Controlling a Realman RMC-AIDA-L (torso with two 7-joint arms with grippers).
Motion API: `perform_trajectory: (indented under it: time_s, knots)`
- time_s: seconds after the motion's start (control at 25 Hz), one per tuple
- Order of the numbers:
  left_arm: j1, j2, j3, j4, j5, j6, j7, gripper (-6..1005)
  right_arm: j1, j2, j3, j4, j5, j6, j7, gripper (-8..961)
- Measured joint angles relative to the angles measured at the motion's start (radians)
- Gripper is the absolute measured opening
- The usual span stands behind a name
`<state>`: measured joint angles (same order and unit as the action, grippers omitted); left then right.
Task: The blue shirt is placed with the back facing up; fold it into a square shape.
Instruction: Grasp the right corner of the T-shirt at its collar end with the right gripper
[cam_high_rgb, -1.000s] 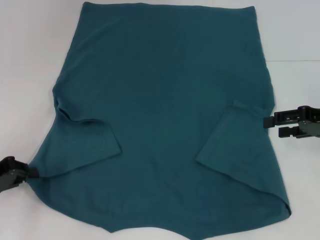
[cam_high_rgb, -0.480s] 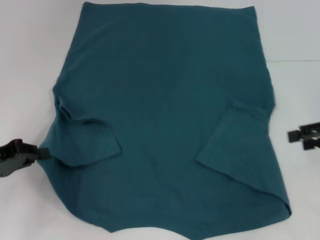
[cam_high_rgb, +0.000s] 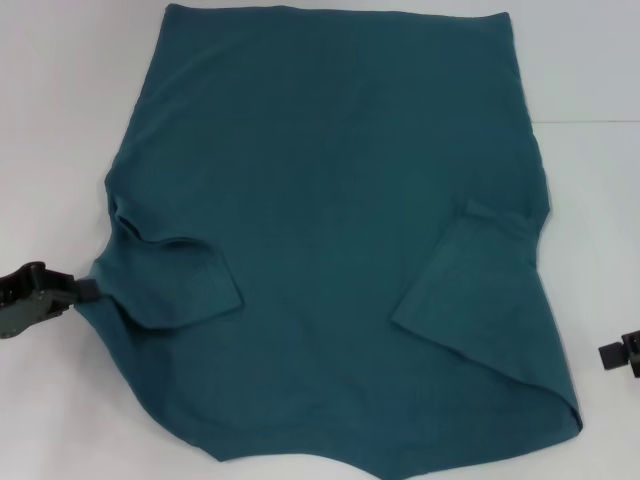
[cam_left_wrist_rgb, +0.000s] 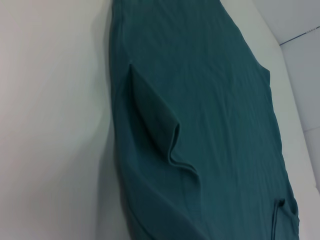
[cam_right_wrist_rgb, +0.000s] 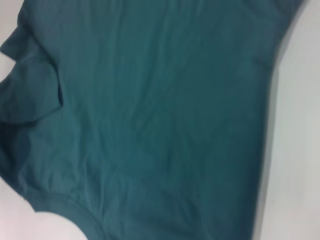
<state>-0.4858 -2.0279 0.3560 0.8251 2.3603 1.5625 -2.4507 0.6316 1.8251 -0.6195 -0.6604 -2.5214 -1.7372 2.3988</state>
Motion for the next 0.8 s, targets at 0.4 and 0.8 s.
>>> perform_trajectory:
  time_s: [0.4, 0.8]
  knots:
    - [-0.006, 0.002, 0.000, -0.026, -0.001, -0.019, -0.003, 13, 0.006, 0.045, -0.064, 0.008, -0.002, 0.008, -0.138, 763]
    - [-0.007, 0.002, 0.000, -0.026, -0.001, -0.024, -0.004, 13, 0.000, 0.063, -0.104, 0.011, -0.011, 0.052, -0.135, 762]
